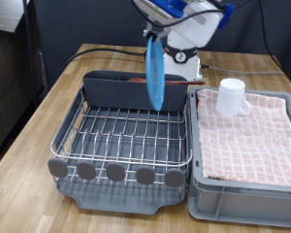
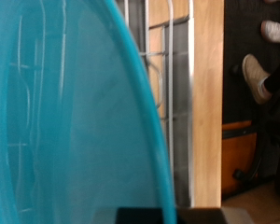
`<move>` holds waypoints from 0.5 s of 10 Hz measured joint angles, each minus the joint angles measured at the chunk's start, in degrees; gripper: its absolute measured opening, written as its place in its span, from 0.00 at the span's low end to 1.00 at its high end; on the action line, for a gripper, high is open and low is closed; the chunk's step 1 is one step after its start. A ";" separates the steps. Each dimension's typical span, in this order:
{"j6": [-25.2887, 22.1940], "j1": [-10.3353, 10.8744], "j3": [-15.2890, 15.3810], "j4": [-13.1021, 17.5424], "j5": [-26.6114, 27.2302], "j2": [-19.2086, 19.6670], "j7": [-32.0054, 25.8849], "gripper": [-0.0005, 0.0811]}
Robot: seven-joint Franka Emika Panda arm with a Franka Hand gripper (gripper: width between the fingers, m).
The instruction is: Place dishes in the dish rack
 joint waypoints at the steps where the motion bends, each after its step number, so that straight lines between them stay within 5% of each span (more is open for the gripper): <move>1: 1.90 -0.39 -0.66 0.00 -0.22 -0.01 -2.10 0.04; 5: 3.33 -1.01 -2.91 -0.02 -2.43 0.24 -4.31 0.04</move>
